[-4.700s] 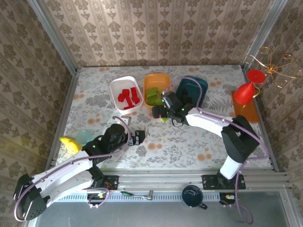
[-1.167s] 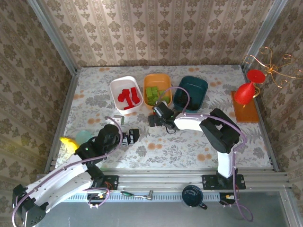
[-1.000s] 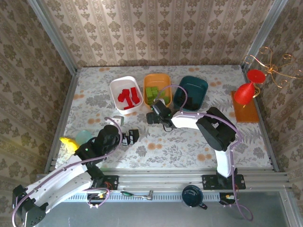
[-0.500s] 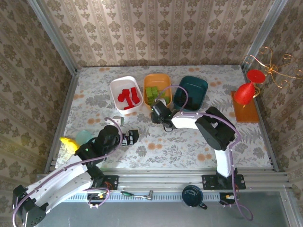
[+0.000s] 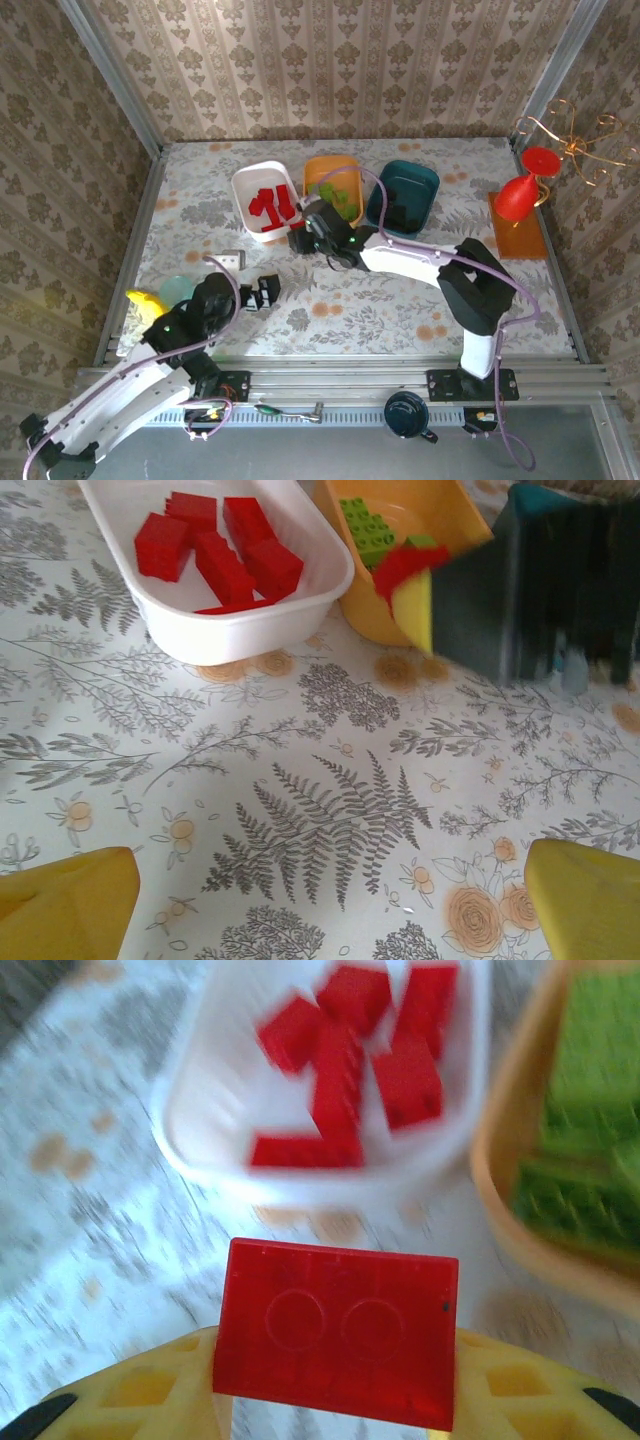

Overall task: Sort the legos into containers by color
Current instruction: Place the lego in the container.

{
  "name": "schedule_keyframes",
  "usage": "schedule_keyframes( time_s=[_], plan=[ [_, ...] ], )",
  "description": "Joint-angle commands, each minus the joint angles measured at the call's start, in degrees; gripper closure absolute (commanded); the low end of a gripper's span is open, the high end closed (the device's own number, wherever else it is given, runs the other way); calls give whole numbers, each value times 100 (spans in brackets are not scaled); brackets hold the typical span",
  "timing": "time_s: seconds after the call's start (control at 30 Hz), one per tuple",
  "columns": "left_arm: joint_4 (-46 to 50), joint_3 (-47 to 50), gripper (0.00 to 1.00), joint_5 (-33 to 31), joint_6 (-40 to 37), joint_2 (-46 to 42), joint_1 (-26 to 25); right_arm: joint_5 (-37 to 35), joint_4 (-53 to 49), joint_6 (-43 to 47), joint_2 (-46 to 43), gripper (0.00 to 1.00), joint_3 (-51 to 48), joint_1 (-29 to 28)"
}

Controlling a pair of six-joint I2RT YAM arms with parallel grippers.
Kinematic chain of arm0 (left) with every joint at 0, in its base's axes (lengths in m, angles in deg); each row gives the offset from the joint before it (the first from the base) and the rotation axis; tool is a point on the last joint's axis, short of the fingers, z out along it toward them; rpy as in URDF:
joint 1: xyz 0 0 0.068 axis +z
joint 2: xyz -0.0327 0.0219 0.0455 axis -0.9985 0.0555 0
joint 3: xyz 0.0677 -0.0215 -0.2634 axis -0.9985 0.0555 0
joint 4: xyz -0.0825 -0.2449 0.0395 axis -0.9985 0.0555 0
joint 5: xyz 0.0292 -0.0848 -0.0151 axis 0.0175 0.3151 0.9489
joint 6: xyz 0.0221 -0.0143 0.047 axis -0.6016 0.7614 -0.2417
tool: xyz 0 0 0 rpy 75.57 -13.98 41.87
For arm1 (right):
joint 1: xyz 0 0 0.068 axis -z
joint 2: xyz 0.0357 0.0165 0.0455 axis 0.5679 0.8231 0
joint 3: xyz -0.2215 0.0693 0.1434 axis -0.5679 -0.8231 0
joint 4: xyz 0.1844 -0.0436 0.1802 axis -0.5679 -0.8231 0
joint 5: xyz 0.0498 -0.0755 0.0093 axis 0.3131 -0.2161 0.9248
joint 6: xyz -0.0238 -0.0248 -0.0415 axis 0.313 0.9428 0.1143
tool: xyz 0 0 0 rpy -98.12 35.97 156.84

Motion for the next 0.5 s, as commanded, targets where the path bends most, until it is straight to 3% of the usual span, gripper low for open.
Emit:
schedule_keyframes(
  time_s=[0.0, 0.1, 0.17, 0.27, 0.37, 0.47],
  plan=[
    [326, -229, 0, -270, -50, -237, 61, 211, -358, 158, 710, 59, 809, 105],
    [448, -311, 0, -267, -38, -239, 60, 263, -501, 59, 1350, 59, 1702, 269],
    [543, -377, 0, -277, -40, -204, 60, 362, -685, 28, 1826, 53, 2430, 375],
    [627, -463, 0, -334, -69, -180, 61, 515, -1034, 125, 2294, 21, 3370, 422],
    [624, -499, 0, -458, -129, -171, 64, 526, -866, 202, 2028, 10, 3340, 413],
    [499, -465, 0, -629, -161, -153, 78, 374, -348, 216, 1244, 7, 2423, 403]
  ],
)
